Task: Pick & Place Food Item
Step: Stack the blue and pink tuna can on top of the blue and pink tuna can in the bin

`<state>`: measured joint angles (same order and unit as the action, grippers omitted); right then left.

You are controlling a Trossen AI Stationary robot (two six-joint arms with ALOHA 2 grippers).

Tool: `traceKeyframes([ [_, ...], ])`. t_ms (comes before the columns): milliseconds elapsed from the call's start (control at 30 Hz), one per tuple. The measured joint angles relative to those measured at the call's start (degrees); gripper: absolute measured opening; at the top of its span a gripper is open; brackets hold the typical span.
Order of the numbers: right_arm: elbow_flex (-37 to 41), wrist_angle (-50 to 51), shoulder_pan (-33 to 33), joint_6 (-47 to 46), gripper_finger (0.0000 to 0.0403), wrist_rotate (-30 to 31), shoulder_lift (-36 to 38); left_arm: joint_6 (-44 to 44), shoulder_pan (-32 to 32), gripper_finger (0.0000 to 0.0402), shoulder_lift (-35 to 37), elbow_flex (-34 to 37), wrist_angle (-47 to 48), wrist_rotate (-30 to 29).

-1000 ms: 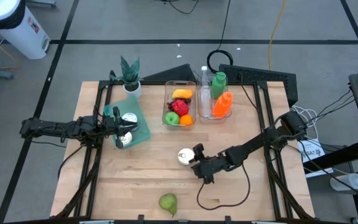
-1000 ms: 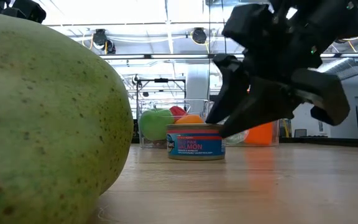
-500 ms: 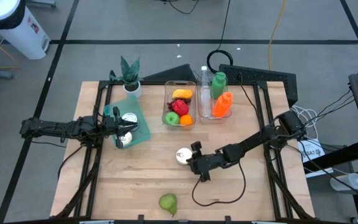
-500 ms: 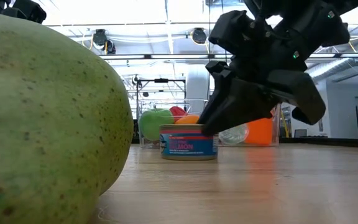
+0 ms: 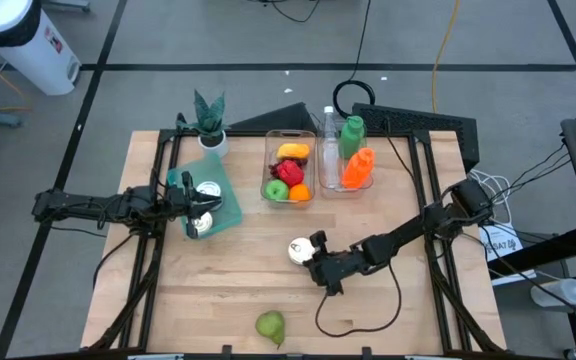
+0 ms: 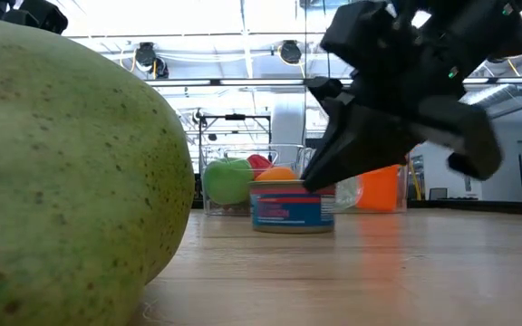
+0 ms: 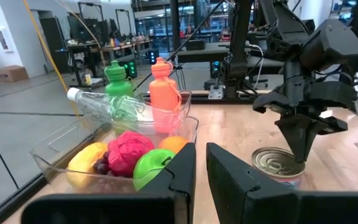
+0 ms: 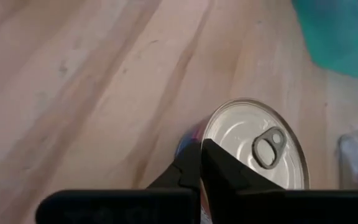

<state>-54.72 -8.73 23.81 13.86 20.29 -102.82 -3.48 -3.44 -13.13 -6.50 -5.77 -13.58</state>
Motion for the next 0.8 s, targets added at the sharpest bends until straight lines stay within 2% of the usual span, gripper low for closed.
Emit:
traceKeyframes([
  [167, 0.06, 0.22, 0.09, -1.81, 0.0001, -0.71, 3.07, 0.63, 0.00, 0.0049, 0.02, 0.00, -0.03, 0.60],
  [400, 0.02, -0.11, -0.13, -4.03, 0.0000, 0.16, 7.09, -3.53, -0.04, 0.0049, -5.14, -0.02, -3.20, 8.65],
  [600, -0.02, -0.17, -0.21, -4.00, 0.0000, 0.69, 8.71, -8.42, -1.96, 0.0058, -16.79, -0.02, -13.75, 11.29],
  [700, -0.02, -0.22, -0.24, -3.93, 0.0000, 0.70, 9.46, -10.51, -3.90, 0.0086, -24.21, -0.02, -22.00, 11.19],
  [800, -0.07, -0.46, -0.34, -3.94, 0.0000, 0.76, 10.09, -13.70, -5.80, 0.0132, -31.13, -0.02, -29.51, 10.75],
])
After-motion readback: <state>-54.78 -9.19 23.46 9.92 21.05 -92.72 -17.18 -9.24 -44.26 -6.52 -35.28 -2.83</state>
